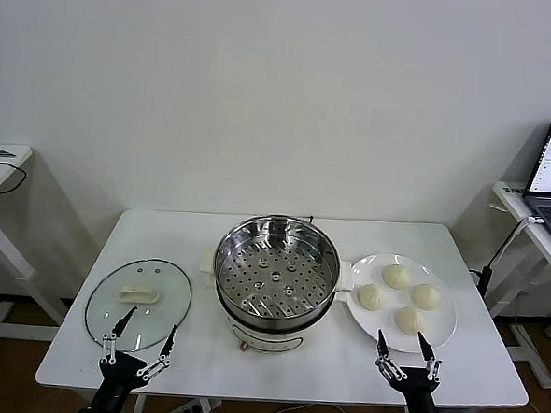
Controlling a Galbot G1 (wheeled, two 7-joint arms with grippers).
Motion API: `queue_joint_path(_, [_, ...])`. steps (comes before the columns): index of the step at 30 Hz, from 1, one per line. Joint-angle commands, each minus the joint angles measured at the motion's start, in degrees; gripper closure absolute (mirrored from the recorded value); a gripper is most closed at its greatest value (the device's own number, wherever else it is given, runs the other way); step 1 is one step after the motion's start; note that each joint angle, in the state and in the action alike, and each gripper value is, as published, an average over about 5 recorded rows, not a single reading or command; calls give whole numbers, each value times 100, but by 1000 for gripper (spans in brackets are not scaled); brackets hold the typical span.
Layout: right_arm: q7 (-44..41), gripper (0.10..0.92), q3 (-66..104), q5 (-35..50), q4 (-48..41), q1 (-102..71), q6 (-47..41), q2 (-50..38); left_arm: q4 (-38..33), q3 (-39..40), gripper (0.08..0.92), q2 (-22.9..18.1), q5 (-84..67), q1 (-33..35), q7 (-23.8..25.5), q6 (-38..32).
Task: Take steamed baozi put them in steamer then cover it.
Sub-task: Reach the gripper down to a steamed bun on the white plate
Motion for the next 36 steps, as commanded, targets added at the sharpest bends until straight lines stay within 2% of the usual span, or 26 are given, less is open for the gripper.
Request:
queue_joint_path(1, [420, 203, 50, -10, 37, 405, -541, -67, -18, 14, 177, -1, 41, 12, -2, -25])
queue_joint_path(5, [765, 203, -54, 78, -285, 1408, -1084, -387, -32, 31, 177, 5, 64, 20, -9, -25])
queue_joint_path(9, [771, 203, -399, 569, -1066, 2831, -1390, -842, -75, 33, 177, 19, 55, 32, 3, -52])
queue_joint_path(16, [-3, 203, -1351, 1669, -2897, 4895, -1391, -1348, -243, 18, 177, 31, 13, 64, 36, -115])
queue_joint_path(20, [-1330, 203, -1990, 1856, -3902, 5793, -1626, -1684, -218, 19, 177, 23, -31, 37, 61, -152])
queue_joint_path(23, [-2588, 203, -2669, 1640, -4451, 6331, -1705, -2067, -167, 4, 177, 20, -45, 16, 61, -193])
queue_joint_path(29, [-4279, 203, -4100, 1205, -5252, 7600, -1642, -2520, -161, -11, 177, 23, -133, 13, 64, -273])
queue_joint_path(32, [-5403, 203, -4759, 852, -5497, 8273, -1635, -2652, -179, 0, 177, 19, -152, 15, 72, -286])
queue_joint_path(36, [-7063, 203, -5503, -234, -5920, 9053, -1578, -2642, -191, 1, 177, 3, -149, 32, 70, -295])
